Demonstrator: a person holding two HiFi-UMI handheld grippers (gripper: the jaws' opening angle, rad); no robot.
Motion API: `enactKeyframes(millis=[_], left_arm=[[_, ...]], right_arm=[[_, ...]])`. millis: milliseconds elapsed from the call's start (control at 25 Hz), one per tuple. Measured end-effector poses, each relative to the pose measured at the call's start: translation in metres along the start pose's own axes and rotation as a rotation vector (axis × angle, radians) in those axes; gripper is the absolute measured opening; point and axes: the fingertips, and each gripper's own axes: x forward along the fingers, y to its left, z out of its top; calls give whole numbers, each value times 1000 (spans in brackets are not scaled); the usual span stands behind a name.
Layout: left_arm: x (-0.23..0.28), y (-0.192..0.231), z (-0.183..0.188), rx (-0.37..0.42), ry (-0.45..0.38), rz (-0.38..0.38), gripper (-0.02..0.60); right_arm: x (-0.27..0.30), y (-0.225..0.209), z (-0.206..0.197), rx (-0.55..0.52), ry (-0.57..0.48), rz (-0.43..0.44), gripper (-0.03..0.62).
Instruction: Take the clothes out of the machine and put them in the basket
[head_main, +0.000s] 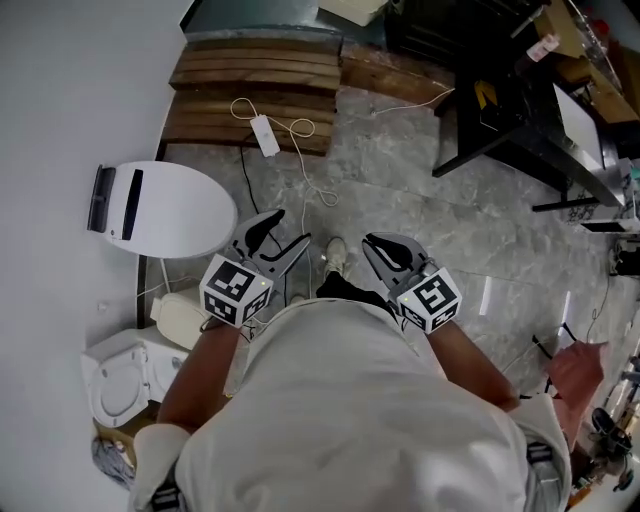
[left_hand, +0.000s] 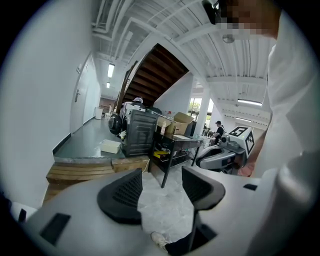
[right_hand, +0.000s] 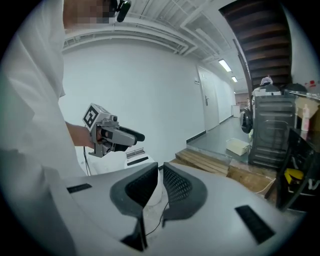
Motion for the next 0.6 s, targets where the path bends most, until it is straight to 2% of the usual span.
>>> enactKeyframes(millis=[320,600], left_arm=[[79,32,52,14,37,47,241],[123,49,81,14,32,73,241]], right_arm=[[27,-97,27,6,-42,77,25],[48,-143,29,12,-58,112,31]])
